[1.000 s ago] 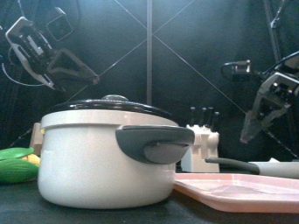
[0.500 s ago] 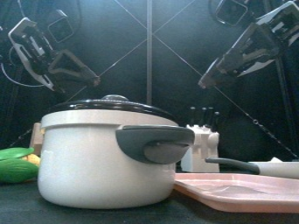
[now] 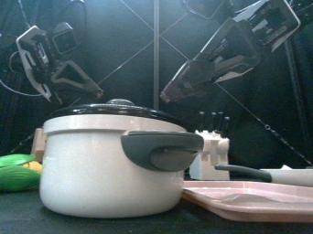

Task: Grab pot lid

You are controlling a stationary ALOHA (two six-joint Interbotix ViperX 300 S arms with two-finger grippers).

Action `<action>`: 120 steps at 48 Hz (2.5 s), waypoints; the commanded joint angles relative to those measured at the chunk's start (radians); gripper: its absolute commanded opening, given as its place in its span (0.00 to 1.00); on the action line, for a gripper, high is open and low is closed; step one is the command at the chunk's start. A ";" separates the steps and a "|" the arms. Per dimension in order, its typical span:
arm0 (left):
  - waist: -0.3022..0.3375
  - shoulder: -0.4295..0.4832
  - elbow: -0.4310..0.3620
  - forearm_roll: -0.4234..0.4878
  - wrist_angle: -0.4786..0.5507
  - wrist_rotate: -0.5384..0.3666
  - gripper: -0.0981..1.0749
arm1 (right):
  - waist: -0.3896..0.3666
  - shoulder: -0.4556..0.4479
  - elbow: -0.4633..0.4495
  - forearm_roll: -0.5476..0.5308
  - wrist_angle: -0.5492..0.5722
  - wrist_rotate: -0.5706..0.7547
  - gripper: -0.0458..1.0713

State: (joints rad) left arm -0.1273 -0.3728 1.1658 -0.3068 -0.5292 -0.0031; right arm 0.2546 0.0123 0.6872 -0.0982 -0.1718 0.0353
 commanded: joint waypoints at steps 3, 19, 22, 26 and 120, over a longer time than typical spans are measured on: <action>0.002 -0.002 -0.011 -0.002 -0.008 0.002 0.06 | 0.021 0.048 -0.097 0.005 -0.011 0.002 0.85; -0.002 -0.002 0.000 -0.002 -0.008 0.002 0.06 | 0.026 0.133 -0.183 0.011 0.002 0.003 0.85; -0.003 0.000 0.002 -0.002 -0.008 0.002 0.06 | 0.021 0.135 -0.187 0.023 0.000 0.003 0.85; -0.005 -0.002 0.003 -0.002 -0.008 0.002 0.06 | 0.021 0.140 -0.193 0.054 -0.002 0.003 0.85; -0.008 0.000 0.006 -0.003 -0.009 0.000 0.06 | -0.005 0.183 -0.224 0.089 0.002 0.002 0.65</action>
State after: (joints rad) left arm -0.1319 -0.3743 1.1827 -0.3083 -0.5292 -0.0031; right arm 0.2546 0.2408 0.4817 -0.0123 -0.1672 0.0383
